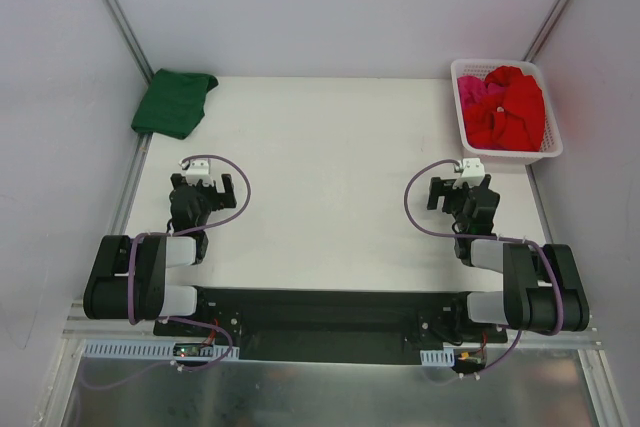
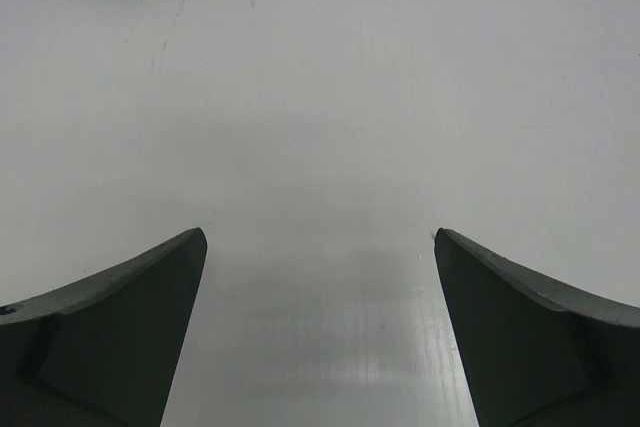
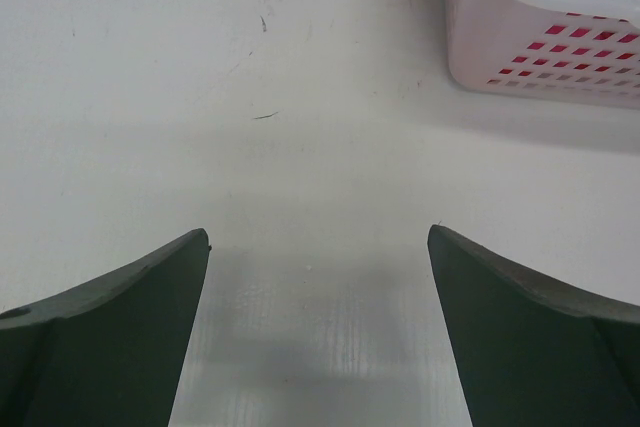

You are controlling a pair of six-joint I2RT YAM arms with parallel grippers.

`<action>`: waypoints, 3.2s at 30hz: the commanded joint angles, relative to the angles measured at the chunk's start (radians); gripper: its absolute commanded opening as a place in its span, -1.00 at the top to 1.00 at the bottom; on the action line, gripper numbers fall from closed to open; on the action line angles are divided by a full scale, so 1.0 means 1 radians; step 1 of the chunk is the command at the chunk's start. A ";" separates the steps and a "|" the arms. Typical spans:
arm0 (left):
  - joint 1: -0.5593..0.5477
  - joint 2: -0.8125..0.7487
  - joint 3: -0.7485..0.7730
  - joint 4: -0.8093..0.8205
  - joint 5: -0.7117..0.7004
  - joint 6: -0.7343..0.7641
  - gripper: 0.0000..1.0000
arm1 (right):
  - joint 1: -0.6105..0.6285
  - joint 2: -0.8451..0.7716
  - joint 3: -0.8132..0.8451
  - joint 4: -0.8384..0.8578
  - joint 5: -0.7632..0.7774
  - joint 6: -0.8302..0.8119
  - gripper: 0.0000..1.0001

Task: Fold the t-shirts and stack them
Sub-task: Grab crumpled tshirt from bin with the right arm

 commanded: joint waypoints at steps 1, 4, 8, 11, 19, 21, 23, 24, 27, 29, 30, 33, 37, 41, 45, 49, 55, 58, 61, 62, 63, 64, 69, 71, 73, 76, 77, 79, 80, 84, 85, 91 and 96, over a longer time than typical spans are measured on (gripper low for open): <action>0.003 -0.013 0.020 0.037 0.015 0.000 -0.99 | -0.006 0.001 0.029 0.032 -0.013 0.016 -0.91; 0.003 -0.013 0.020 0.037 0.015 -0.002 -0.99 | -0.004 0.001 0.028 0.032 -0.015 0.016 -0.91; 0.003 -0.013 0.020 0.037 0.015 0.000 -0.98 | -0.006 0.001 0.028 0.032 -0.015 0.015 -0.91; 0.003 -0.013 0.020 0.037 0.015 0.000 -0.99 | -0.004 -0.004 0.023 0.035 -0.015 0.016 -0.91; 0.003 -0.013 0.020 0.037 0.015 0.000 -0.99 | -0.004 -0.161 0.083 -0.175 0.034 0.045 -0.91; 0.003 -0.013 0.020 0.037 0.015 0.000 -0.99 | -0.004 -0.205 0.147 -0.345 0.086 0.065 -0.91; 0.003 -0.013 0.019 0.036 0.015 0.001 -0.99 | 0.011 -0.261 0.177 -0.426 0.117 0.087 -0.91; 0.003 -0.011 0.020 0.036 0.014 0.000 -0.99 | 0.017 -0.275 0.201 -0.439 0.170 0.093 -0.91; 0.003 -0.015 0.020 0.037 0.015 0.000 -0.99 | 0.039 -0.292 0.284 -0.500 0.278 0.151 -0.91; 0.003 -0.019 0.014 0.048 0.006 -0.002 -0.99 | 0.042 -0.274 0.360 -0.627 0.269 0.171 -0.91; 0.003 -0.028 0.014 0.037 -0.064 -0.014 -0.99 | 0.047 -0.260 0.434 -0.675 0.290 0.183 -0.91; 0.003 -0.093 0.011 -0.010 -0.142 -0.064 -0.99 | 0.057 -0.220 0.525 -0.824 0.351 0.203 -0.91; 0.003 -0.198 0.147 -0.353 -0.244 -0.077 -0.98 | 0.062 -0.219 0.617 -0.899 0.419 0.214 -0.91; 0.000 -0.217 0.215 -0.478 -0.222 -0.101 -0.99 | 0.068 -0.203 0.719 -0.996 0.447 0.197 -0.91; -0.004 -0.203 0.338 -0.704 -0.199 -0.179 -0.99 | 0.068 -0.159 0.830 -1.088 0.486 0.155 -0.91; -0.011 -0.179 0.430 -0.785 -0.198 -0.241 -0.99 | 0.068 -0.098 0.947 -1.200 0.543 0.145 -0.91; -0.013 -0.099 0.503 -0.818 0.032 -0.342 -0.99 | 0.060 0.027 1.123 -1.303 0.602 0.150 -0.91; -0.011 -0.050 0.530 -0.854 0.055 -0.409 -0.99 | 0.036 0.062 1.154 -1.292 0.560 0.170 -0.91; -0.011 -0.042 0.508 -0.852 0.034 -0.449 -0.99 | -0.005 0.102 1.184 -1.292 0.504 0.197 -0.91; -0.010 -0.044 0.504 -0.852 0.020 -0.462 -0.98 | -0.025 0.113 1.194 -1.297 0.496 0.199 -0.91; -0.007 -0.050 0.488 -0.851 0.011 -0.463 -0.99 | -0.036 0.129 1.203 -1.307 0.490 0.203 -0.91; -0.007 -0.056 0.479 -0.846 -0.004 -0.465 -0.99 | -0.047 0.158 1.226 -1.315 0.484 0.204 -0.91; -0.007 -0.091 0.410 -0.716 0.142 -0.425 -0.99 | -0.111 0.249 1.273 -1.340 0.454 0.216 -0.91; -0.008 -0.091 0.401 -0.699 0.184 -0.413 -0.99 | -0.133 0.301 1.296 -1.340 0.429 0.228 -0.91; -0.010 -0.081 0.399 -0.699 0.190 -0.393 -0.99 | -0.139 0.343 1.319 -1.343 0.415 0.234 -0.91; -0.011 -0.068 0.390 -0.688 0.184 -0.362 -0.99 | -0.141 0.399 1.355 -1.346 0.407 0.236 -0.91; -0.011 -0.068 0.389 -0.685 0.187 -0.359 -0.99 | -0.141 0.416 1.361 -1.343 0.402 0.239 -0.91; -0.011 -0.062 0.384 -0.677 0.198 -0.358 -0.99 | -0.141 0.429 1.376 -1.333 0.407 0.242 -0.91; -0.011 -0.062 0.382 -0.673 0.199 -0.351 -0.99 | -0.141 0.433 1.384 -1.333 0.407 0.242 -0.92; -0.011 -0.064 0.370 -0.662 0.201 -0.350 -0.99 | -0.141 0.438 1.398 -1.333 0.390 0.248 -0.96; -0.011 -0.064 0.370 -0.661 0.199 -0.350 -0.99 | -0.141 0.436 1.392 -1.332 0.393 0.246 -0.97; -0.010 -0.064 0.369 -0.656 0.203 -0.348 -0.99 | -0.141 0.439 1.381 -1.330 0.405 0.242 -0.68; -0.011 -0.067 0.369 -0.654 0.210 -0.345 -0.99 | -0.141 0.449 1.378 -1.333 0.422 0.239 -0.65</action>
